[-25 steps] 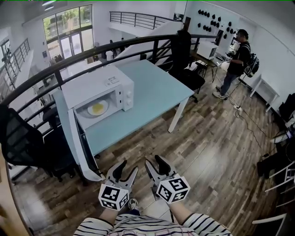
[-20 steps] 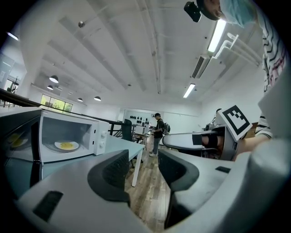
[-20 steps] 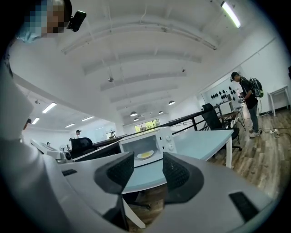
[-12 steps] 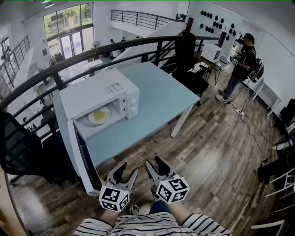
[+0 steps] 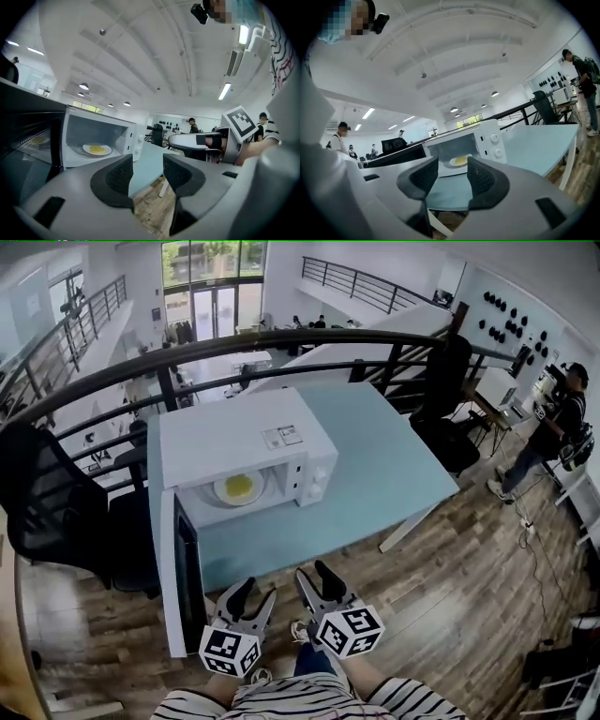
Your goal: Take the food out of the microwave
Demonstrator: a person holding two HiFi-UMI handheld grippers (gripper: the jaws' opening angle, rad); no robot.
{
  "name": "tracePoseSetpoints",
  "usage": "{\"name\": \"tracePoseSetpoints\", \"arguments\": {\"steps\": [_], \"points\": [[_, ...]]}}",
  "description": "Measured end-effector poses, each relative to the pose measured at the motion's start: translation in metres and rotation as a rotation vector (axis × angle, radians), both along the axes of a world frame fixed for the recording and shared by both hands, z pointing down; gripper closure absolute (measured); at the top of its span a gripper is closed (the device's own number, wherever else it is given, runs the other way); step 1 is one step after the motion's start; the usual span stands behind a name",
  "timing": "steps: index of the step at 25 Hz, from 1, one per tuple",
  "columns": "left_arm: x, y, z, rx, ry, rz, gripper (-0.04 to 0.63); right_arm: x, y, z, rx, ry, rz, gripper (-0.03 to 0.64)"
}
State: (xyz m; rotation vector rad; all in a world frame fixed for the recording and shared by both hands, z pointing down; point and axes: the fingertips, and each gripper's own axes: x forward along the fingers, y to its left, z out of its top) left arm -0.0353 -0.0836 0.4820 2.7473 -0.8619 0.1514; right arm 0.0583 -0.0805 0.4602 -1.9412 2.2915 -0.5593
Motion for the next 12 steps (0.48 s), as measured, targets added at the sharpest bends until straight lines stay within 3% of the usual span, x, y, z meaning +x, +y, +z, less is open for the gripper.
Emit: {"name": "tracePoseSetpoints", "arguments": {"steps": [12], "points": [[-0.008, -0.091, 0.024, -0.034, -0.028, -0.316, 0.414, 0.024, -0.112, 0.021, -0.033, -0.005, -0.207, 0.426]]}}
